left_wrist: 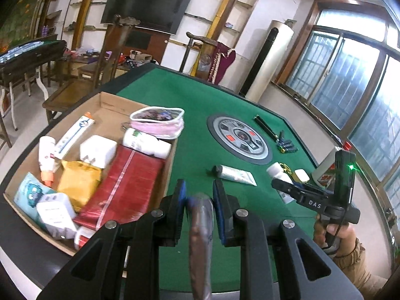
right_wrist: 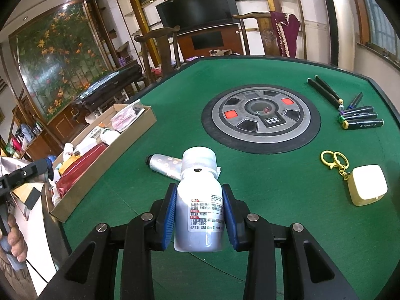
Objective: Organize objects
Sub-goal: 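Lift the pink-flower tube with the left gripper while the right lifts the medicine bottle, then carry the tube over the cardboard tray with the left gripper while the right carries the bottle there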
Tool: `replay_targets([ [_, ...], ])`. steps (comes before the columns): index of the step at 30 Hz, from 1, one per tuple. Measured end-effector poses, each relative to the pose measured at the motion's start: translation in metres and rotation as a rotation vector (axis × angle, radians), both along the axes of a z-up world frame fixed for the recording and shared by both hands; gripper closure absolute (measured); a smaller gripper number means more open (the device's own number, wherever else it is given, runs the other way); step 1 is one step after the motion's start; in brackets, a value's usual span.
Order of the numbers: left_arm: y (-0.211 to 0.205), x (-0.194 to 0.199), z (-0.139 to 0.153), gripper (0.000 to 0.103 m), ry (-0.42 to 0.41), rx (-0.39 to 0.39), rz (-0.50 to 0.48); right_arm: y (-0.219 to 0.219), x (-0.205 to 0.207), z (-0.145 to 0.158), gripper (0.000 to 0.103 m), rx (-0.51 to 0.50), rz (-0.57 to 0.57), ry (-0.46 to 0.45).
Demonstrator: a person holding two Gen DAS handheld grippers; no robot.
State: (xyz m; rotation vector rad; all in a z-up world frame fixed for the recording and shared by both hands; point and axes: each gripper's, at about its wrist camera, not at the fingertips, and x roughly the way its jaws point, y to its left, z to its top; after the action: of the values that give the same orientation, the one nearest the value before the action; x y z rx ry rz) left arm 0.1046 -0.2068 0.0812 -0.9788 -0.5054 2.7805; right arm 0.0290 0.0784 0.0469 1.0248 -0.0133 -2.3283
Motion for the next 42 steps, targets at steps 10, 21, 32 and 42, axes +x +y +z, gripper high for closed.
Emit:
replay_targets([
  [10, -0.030, 0.003, 0.002, 0.082, 0.000, -0.002, 0.050, -0.001, -0.003, -0.004, 0.066, 0.012, -0.010, -0.011],
  [21, -0.065, -0.003, 0.015, 0.082, -0.025, -0.043, 0.101, -0.029, -0.005, 0.002, 0.066, 0.030, 0.046, -0.008],
  [32, -0.091, -0.008, 0.014, 0.081, -0.049, -0.100, 0.157, -0.071, 0.003, 0.003, 0.065, 0.022, 0.128, -0.009],
  [42, -0.102, -0.026, 0.008, 0.081, -0.069, -0.118, 0.152, -0.090, 0.006, 0.003, 0.065, 0.012, 0.151, -0.014],
])
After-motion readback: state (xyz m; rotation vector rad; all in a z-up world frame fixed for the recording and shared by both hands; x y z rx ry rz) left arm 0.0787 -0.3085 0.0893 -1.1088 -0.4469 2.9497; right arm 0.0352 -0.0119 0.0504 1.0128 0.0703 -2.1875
